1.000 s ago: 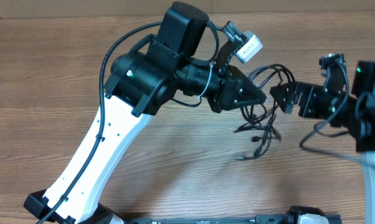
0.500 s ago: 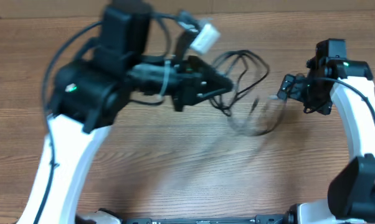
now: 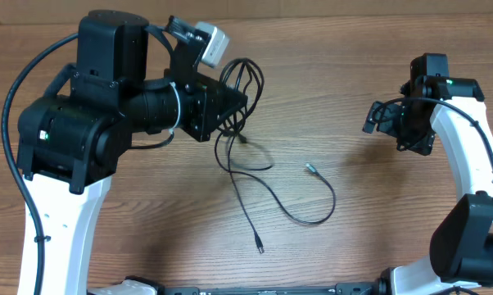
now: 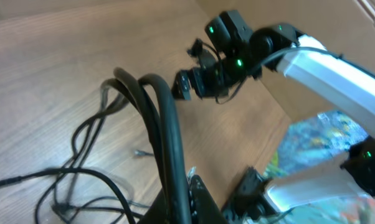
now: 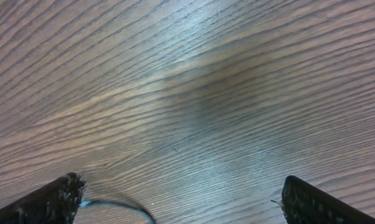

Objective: Untangle cables

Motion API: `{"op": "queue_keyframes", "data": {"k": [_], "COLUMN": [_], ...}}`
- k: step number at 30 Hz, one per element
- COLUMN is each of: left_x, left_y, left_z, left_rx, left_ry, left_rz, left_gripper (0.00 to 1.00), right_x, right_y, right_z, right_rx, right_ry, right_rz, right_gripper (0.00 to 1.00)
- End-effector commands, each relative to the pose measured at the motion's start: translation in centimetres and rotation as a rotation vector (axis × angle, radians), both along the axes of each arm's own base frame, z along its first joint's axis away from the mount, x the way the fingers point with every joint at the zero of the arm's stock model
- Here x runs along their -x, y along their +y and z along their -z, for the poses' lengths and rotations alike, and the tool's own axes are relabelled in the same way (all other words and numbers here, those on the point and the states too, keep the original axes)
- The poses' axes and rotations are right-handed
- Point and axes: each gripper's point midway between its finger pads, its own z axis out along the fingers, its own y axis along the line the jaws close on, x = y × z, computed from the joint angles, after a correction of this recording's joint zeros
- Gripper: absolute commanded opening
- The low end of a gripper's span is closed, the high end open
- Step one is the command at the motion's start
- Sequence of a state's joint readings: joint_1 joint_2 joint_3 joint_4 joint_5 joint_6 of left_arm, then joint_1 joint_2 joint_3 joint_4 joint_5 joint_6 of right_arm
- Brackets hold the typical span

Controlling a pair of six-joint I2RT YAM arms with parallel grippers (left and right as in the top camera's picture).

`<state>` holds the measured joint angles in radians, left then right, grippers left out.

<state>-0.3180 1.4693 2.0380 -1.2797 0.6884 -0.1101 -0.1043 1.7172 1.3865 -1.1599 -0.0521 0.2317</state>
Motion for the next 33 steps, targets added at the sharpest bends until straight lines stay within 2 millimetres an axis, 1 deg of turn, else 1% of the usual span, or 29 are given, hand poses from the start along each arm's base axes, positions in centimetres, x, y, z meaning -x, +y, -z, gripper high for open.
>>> {"op": "queue_keyframes", "data": {"k": [1,2,3,4,5,6,8,10,12,13,14,15,17,19,20,21,22,24,26,27,28,31,33], "left_x": [-0.1,-0.1,-0.3,-0.8,-1.4,-1.9,-2.3,-2.7,-3.2,-3.3,-3.3,-3.1,-3.0,-3.1,-3.1,-3.1,-3.1,-3.1,-3.3,-3.3,-3.3,-3.4,-3.6], "left_y": [-0.6,-0.8,-0.8,-0.6,-0.2,0.3,1.1,2.5,5.1,6.8,8.1,8.8,10.1,10.5,10.9,11.0,11.5,12.1,12.7,12.9,13.1,13.6,13.9], "left_z": [-1.8,-2.1,-2.2,-2.1,-1.4,-0.6,1.4,3.4,5.1,5.9,6.5,6.9,7.3,7.4,7.4,7.5,7.5,7.8,8.1,8.5,8.9,10.1,11.1], "left_rx": [0.052,0.060,0.059,0.044,0.012,-0.021,-0.088,-0.180,-0.279,-0.340,-0.387,-0.413,-0.444,-0.450,-0.456,-0.460,-0.470,-0.494,-0.515,-0.528,-0.539,-0.556,-0.569], "left_ry": [-0.050,-0.067,-0.077,-0.086,-0.078,-0.062,0.002,0.050,0.110,0.135,0.153,0.166,0.186,0.191,0.192,0.194,0.197,0.202,0.213,0.221,0.233,0.265,0.289], "left_rz": [0.013,0.020,0.018,-0.004,-0.040,-0.074,-0.118,-0.189,-0.335,-0.417,-0.469,-0.494,-0.528,-0.543,-0.554,-0.559,-0.572,-0.593,-0.627,-0.641,-0.650,-0.671,-0.674], "left_gripper": [0.06,0.12,0.26,0.50,0.89,1.00,1.00,1.00,1.00,1.00,1.00,1.00,1.00,1.00,1.00,1.00,1.00,1.00,1.00,1.00,1.00,1.00,1.00], "right_x": [-0.2,-0.2,-0.3,-0.3,-0.2,-0.2,-0.1,-0.1,0.0,0.1,0.2,0.3,0.9,1.4,2.0,2.4,3.3,4.3,5.0,5.3,5.5,5.4,5.0], "right_y": [0.4,0.4,0.5,0.6,0.6,0.6,0.8,1.3,1.9,2.0,2.2,2.3,3.4,4.8,6.1,7.1,9.1,11.3,13.3,14.3,15.0,15.3,16.1], "right_z": [-0.3,-0.5,-0.7,-1.0,-1.1,-1.2,-1.2,-1.3,-2.1,-3.0,-3.9,-4.9,-8.4,-10.9,-12.6,-13.9,-15.8,-17.3,-17.7,-17.4,-16.7,-15.1,-14.0], "right_rx": [-0.028,-0.028,-0.027,-0.031,-0.033,-0.033,-0.045,-0.072,-0.105,-0.111,-0.119,-0.122,-0.123,-0.128,-0.136,-0.141,-0.149,-0.163,-0.183,-0.200,-0.193,-0.154,-0.156], "right_ry": [-0.018,-0.024,-0.033,-0.041,-0.044,-0.044,-0.040,-0.045,-0.067,-0.089,-0.116,-0.145,-0.252,-0.333,-0.390,-0.430,-0.485,-0.515,-0.501,-0.485,-0.454,-0.398,-0.363], "right_rz": [-0.007,-0.010,-0.015,-0.016,-0.016,-0.016,-0.018,-0.022,-0.024,-0.009,-0.011,0.001,-0.005,-0.035,-0.067,-0.083,-0.115,-0.125,-0.097,-0.094,-0.076,-0.066,-0.110], "right_gripper": [1.00,1.00,1.00,1.00,1.00,1.00,1.00,1.00,1.00,1.00,1.00,1.00,1.00,1.00,1.00,1.00,1.00,1.00,1.00,1.00,1.00,1.00,1.00]}}
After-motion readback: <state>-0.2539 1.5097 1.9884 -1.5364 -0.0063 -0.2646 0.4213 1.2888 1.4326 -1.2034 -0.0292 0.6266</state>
